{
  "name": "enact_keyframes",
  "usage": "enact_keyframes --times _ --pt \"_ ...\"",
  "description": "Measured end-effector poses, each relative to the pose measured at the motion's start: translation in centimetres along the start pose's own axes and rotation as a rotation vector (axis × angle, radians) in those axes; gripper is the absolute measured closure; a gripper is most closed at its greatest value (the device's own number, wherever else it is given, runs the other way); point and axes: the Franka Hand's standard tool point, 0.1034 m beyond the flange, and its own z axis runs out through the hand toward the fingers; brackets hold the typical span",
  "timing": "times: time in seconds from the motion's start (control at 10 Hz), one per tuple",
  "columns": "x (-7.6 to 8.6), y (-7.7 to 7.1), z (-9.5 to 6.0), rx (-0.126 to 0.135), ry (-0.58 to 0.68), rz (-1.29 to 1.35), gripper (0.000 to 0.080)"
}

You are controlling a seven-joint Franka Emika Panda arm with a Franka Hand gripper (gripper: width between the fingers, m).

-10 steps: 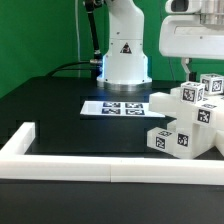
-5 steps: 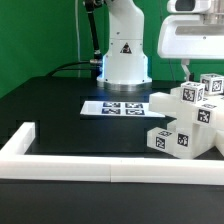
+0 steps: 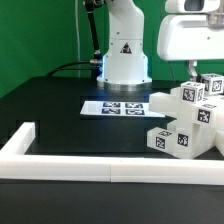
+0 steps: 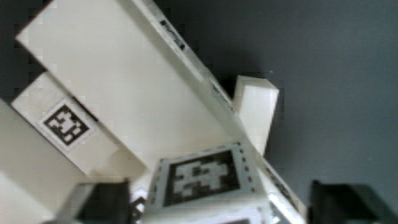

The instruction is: Assemble chair

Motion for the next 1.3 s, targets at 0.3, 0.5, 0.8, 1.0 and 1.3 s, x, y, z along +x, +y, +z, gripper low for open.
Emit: enact_keyframes --times 0.3,0.5,0.8,1.0,1.3 --pt "0.01 0.02 0.00 0.000 0.000 0.000 0.0514" --pt "0.01 0.02 0.00 0.000 0.000 0.026 0.0514" --pt "0.02 0.02 -0.01 0.005 0.000 0.208 0.0514" --pt "0.00 0.03 0.02 0.014 0.000 0.360 0.0512" --pt "0.00 -0.16 0.04 0.032 -0.004 0.660 0.0512"
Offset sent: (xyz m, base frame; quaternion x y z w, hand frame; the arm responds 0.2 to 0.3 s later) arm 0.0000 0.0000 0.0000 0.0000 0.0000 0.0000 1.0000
